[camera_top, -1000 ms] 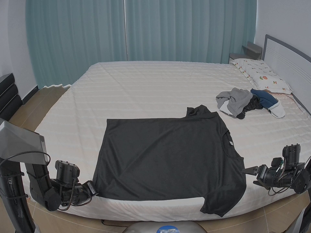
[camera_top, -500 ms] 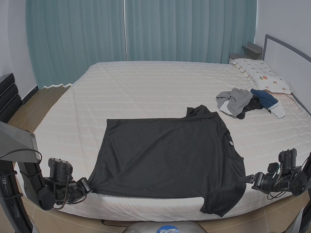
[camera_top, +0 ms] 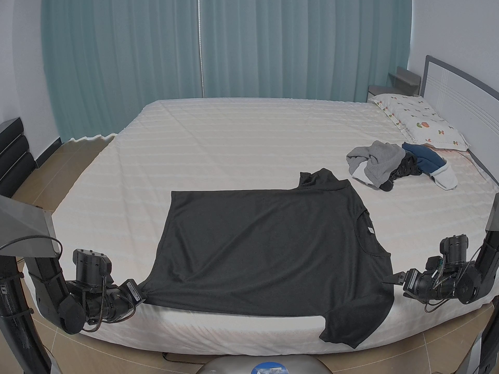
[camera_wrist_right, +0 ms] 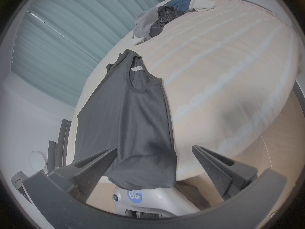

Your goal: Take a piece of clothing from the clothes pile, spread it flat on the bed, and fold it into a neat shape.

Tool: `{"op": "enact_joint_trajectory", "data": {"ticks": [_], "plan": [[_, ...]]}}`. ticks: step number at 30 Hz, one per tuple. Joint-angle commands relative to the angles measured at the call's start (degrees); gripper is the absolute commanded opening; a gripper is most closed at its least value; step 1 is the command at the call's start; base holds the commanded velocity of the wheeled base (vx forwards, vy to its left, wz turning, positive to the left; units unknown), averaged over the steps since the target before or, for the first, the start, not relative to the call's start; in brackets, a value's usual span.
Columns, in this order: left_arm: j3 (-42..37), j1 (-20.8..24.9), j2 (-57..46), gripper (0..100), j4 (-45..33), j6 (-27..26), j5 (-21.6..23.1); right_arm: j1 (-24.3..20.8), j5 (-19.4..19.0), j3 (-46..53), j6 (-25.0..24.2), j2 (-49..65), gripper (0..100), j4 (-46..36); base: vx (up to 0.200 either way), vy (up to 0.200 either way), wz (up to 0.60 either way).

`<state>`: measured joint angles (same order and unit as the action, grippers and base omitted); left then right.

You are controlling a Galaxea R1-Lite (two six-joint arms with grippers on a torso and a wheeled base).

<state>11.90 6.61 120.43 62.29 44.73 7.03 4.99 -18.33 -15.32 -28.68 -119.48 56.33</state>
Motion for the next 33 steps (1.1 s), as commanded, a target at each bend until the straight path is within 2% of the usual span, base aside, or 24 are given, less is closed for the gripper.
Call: {"op": "enact_joint_trajectory", "data": {"ticks": [1, 6, 10, 11, 17, 28, 33], "plan": [[0.1, 0.1, 0.3, 0, 0.0, 0.0, 0.1, -0.3, 0.1, -0.9, -0.2, -4.6, 100, 2.6, 0.0, 0.0, 0.0], [0.1, 0.0, 0.5, 0, 0.0, 0.0, 0.1, -0.7, 0.1, -1.0, -0.2, -7.1, 100, 5.7, 0.0, 0.0, 0.0], [0.2, 0.0, 0.7, 0, 0.0, 0.0, 0.1, -2.6, 0.2, -1.5, -1.4, -9.7, 100, 9.2, 0.0, 0.0, 0.0], [0.2, 0.0, 0.7, 0, 0.0, 0.0, 0.0, -2.9, 0.8, -2.0, -2.0, -10.2, 0, 9.8, 0.0, 0.0, 0.0], [0.3, 0.0, 0.7, 0, 0.0, 0.0, 0.0, -3.1, 4.4, -5.3, -5.1, -10.9, 0, 11.3, 0.0, 0.0, 0.0], [0.3, 0.0, 0.8, 0, 0.0, -0.2, 0.0, -3.1, 5.2, -11.7, -5.1, -11.0, 0, 11.3, 0.0, 0.0, 0.0], [0.3, 0.0, 0.7, 0, 0.0, -0.2, 0.0, -4.9, 5.7, -13.9, -5.1, -11.8, 0, 10.6, 0.0, 0.0, 0.0]]}}
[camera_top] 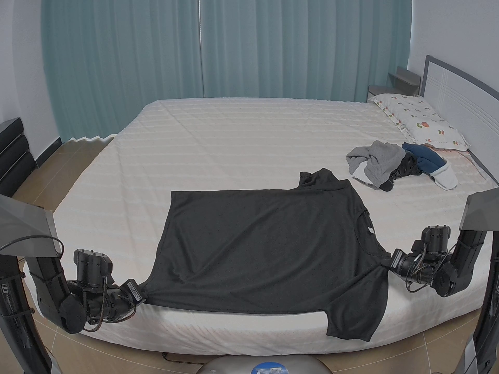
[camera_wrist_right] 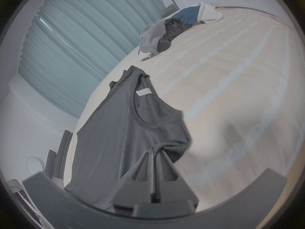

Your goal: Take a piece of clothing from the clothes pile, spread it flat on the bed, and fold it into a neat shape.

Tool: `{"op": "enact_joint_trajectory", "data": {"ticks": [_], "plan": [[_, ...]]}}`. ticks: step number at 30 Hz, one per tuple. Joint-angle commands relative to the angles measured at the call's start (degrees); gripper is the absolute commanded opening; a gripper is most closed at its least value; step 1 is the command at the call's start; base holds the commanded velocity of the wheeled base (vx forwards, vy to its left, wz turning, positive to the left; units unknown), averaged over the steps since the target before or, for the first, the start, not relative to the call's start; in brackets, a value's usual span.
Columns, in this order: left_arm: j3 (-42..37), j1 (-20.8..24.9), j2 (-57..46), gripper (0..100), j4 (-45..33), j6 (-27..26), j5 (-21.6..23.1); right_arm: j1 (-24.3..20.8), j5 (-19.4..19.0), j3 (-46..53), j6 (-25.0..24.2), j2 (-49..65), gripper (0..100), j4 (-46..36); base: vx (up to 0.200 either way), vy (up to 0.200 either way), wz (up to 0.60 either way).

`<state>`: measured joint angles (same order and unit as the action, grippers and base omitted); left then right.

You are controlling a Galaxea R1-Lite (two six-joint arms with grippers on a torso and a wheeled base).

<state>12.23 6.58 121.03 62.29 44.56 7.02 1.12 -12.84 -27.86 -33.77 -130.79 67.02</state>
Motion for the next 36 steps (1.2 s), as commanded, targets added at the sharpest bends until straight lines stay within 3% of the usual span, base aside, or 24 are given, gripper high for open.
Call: {"op": "enact_joint_trajectory", "data": {"ticks": [1, 4, 5, 16, 23, 24, 29, 30, 36], "plan": [[0.0, 0.0, 0.1, 0, 0.0, 0.0, 0.0, -1.1, 0.2, -1.3, 0.0, -0.5, 0, -0.1, 0.0, 0.0, 0.0], [0.0, 0.0, 0.2, 0, 0.0, 0.0, 0.0, -1.5, 0.1, -2.7, -0.1, -1.7, 0, 0.8, 0.0, 0.0, 0.0], [0.0, 0.0, 0.2, 0, 0.0, 0.0, 0.0, -1.5, 0.1, -3.0, -0.2, -2.0, 100, 1.3, 0.0, 0.0, 0.0], [-0.1, 0.2, 0.3, 0, -0.1, 0.0, 0.1, 2.2, -1.4, 4.8, 0.6, 2.1, 100, 3.3, 0.0, 0.0, 0.0], [-0.1, 0.3, 0.3, 0, -0.1, 0.0, 0.1, 3.4, -6.2, 14.5, 6.7, 4.8, 100, 4.7, 0.0, 0.0, 0.0], [-0.2, 0.3, 0.2, 0, -0.1, 0.0, 0.1, 2.9, -8.9, 18.3, 7.7, 5.5, 100, 7.5, 0.0, 0.0, 0.0], [-0.4, 0.3, 0.1, 0, -0.1, 0.0, 0.1, 1.9, -8.9, 21.4, 9.2, 4.8, 100, 10.1, 0.0, 0.0, 0.0], [-0.4, 0.4, 0.1, 0, -0.1, 0.0, 0.1, 0.0, -9.0, 24.0, 11.0, 3.8, 100, 13.2, 0.0, 0.0, 0.0], [-0.4, 0.4, 0.3, 0, -0.1, 0.0, 0.1, -2.4, -8.3, 25.7, 11.2, -3.1, 100, 21.4, 0.0, 0.0, 0.0]]}}
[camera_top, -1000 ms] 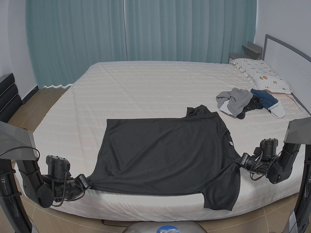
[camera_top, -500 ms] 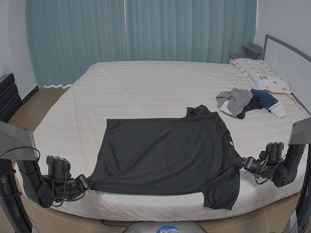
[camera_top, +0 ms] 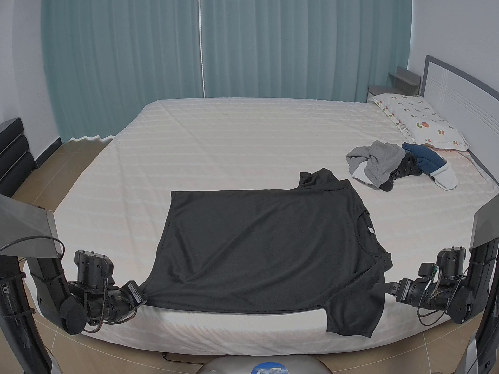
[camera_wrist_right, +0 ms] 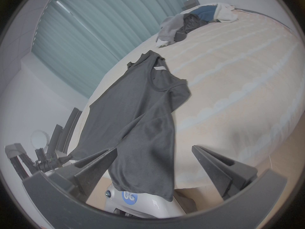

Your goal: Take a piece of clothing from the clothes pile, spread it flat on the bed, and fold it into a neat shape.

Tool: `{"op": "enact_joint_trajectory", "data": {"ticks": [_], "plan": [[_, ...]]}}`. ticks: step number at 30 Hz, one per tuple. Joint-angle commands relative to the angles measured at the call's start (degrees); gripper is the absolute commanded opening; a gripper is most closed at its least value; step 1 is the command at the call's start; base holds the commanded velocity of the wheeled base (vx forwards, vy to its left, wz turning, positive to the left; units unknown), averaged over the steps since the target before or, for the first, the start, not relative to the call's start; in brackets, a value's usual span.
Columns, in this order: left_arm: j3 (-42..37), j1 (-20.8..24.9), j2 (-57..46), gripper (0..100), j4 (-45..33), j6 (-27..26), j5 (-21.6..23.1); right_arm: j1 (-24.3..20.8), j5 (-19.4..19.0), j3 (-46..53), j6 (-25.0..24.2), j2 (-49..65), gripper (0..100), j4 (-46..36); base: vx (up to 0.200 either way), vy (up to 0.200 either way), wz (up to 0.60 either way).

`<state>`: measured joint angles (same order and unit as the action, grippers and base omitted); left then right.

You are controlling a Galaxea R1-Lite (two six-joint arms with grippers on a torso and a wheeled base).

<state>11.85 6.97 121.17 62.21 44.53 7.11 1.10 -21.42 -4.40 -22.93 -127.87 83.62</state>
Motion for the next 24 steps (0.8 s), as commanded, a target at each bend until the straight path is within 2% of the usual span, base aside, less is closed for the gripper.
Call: {"op": "enact_joint_trajectory", "data": {"ticks": [1, 6, 15, 16, 24], "plan": [[0.0, 0.1, 0.1, 0, 0.0, 0.0, 0.0, -2.4, 0.4, 2.3, 0.3, -6.1, 100, 5.0, 0.0, 0.0, 0.0], [0.2, 0.1, 0.5, 0, 0.0, 0.0, 0.0, -5.4, 0.9, 2.2, -0.1, -8.1, 100, 6.1, 0.0, 0.0, 0.0], [0.1, 0.1, 0.6, 0, 0.0, -0.1, 0.0, -5.8, 1.9, 1.0, 0.0, -8.1, 100, 6.1, 0.0, 0.0, 0.0], [0.1, 0.1, 0.6, 0, 0.0, -0.1, 0.0, -5.8, 2.0, 0.9, 0.0, -8.3, 0, 6.1, 0.0, 0.0, 0.0], [-0.1, 0.1, 0.5, 0, 0.0, -0.1, -0.1, -3.9, 2.2, 1.6, 0.4, -8.2, 0, 6.2, 0.0, 0.0, 0.0]]}}
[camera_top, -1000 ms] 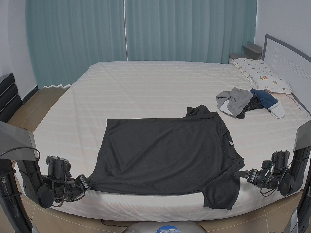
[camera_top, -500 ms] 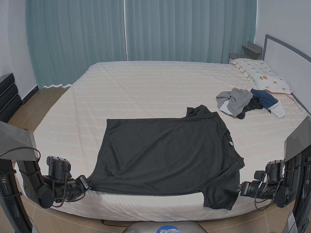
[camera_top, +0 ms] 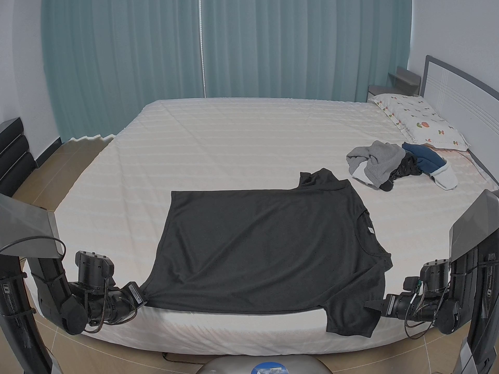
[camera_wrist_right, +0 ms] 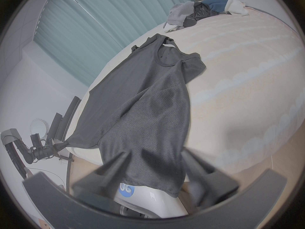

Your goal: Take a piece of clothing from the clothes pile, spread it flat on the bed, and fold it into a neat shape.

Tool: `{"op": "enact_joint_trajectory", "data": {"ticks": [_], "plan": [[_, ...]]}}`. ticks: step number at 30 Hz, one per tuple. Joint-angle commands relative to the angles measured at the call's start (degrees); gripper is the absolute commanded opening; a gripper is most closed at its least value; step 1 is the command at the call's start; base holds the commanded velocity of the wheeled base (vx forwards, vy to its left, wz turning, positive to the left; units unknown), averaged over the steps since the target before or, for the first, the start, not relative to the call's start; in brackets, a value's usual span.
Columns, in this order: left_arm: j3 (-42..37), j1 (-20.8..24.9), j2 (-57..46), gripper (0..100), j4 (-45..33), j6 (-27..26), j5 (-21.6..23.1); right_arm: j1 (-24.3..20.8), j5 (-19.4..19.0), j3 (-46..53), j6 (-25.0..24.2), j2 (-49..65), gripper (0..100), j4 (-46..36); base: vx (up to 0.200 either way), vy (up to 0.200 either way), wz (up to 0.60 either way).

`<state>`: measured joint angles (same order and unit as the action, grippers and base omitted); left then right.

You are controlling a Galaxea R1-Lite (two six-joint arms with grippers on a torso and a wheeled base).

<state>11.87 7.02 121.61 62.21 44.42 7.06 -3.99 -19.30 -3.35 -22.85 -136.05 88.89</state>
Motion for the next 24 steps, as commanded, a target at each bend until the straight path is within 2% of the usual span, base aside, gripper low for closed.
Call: {"op": "enact_joint_trajectory", "data": {"ticks": [1, 9, 11, 12, 13, 15, 19, 20, 22, 24], "plan": [[-0.1, 0.0, 0.0, 0, 0.0, 0.0, 0.0, 1.2, 0.0, 0.5, 0.3, 0.0, 0, 0.9, 0.0, 0.0, 0.0], [-0.2, 0.0, -0.3, 0, 0.1, -0.3, 0.0, 3.3, 1.5, 3.4, 1.2, 4.0, 0, 0.8, 0.0, 0.0, 0.0], [-0.5, 0.0, -0.4, 0, 0.1, -0.5, -0.1, 3.7, 2.9, 3.4, 1.3, 4.7, 0, 0.8, 0.0, 0.0, 0.0], [-0.8, 0.0, -0.4, 0, 0.1, -1.3, -0.1, 4.9, 5.4, 3.4, 1.5, 5.7, 0, -0.4, 0.0, 0.0, 0.0], [-1.2, -0.1, -0.4, 0, 0.1, -1.9, -0.1, 5.2, 6.2, 3.4, 1.7, 6.3, 0, -1.5, 0.0, 0.0, 0.0], [-1.6, -0.1, -0.5, 0, 0.1, -2.6, -0.1, 5.4, 6.3, 3.4, 1.7, 7.2, 0, -3.4, 0.0, 0.0, 0.0], [-3.8, 0.0, -1.5, 0, 0.8, -5.5, -0.6, 5.6, 6.4, 3.4, 3.3, 13.5, 0, -13.6, 0.0, 0.0, 0.0], [-3.8, 0.0, -1.5, 0, 0.8, -5.5, -0.6, 5.6, 6.4, 3.4, 3.3, 13.5, 0, -13.6, 0.0, 0.0, 0.0], [-5.9, -0.1, -1.6, 0, 0.9, -9.2, -1.4, 5.6, 7.8, 3.4, 5.0, 17.4, 0, -19.2, 0.0, 0.0, 0.0], [-6.8, -0.1, -1.7, 0, 1.0, -10.8, -2.1, 5.7, 9.1, 3.4, 5.6, 18.4, 0, -21.1, 0.0, 0.0, 0.0]]}}
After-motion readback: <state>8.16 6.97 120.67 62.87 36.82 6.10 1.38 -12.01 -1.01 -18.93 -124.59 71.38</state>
